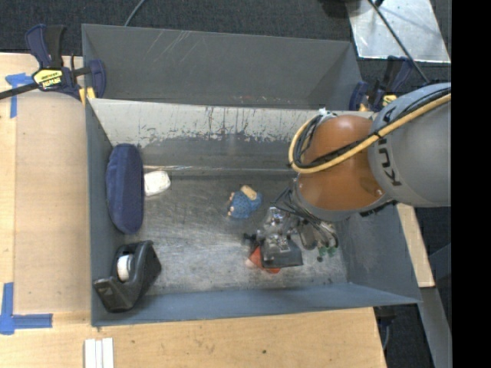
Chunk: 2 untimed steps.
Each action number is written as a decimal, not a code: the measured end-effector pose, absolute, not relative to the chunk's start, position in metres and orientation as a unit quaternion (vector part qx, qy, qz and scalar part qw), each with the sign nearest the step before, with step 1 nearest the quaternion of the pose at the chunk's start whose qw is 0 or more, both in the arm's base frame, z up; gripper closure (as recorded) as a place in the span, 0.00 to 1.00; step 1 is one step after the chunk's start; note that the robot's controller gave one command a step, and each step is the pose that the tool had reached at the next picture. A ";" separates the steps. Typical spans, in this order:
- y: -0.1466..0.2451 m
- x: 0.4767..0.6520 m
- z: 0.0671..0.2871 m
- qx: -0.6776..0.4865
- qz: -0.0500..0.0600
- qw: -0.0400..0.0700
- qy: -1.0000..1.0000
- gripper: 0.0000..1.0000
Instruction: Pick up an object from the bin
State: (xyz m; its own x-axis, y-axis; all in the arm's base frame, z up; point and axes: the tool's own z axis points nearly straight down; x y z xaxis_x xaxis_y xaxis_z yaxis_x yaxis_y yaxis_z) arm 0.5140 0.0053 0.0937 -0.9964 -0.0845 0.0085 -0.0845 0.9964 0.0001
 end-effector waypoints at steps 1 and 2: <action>0.006 0.516 0.093 0.040 0.001 0.008 -0.999 1.00; 0.006 0.517 0.093 0.040 0.001 0.008 -0.999 1.00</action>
Offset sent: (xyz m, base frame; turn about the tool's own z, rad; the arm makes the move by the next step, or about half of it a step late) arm 0.0011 0.0022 -0.0128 0.0082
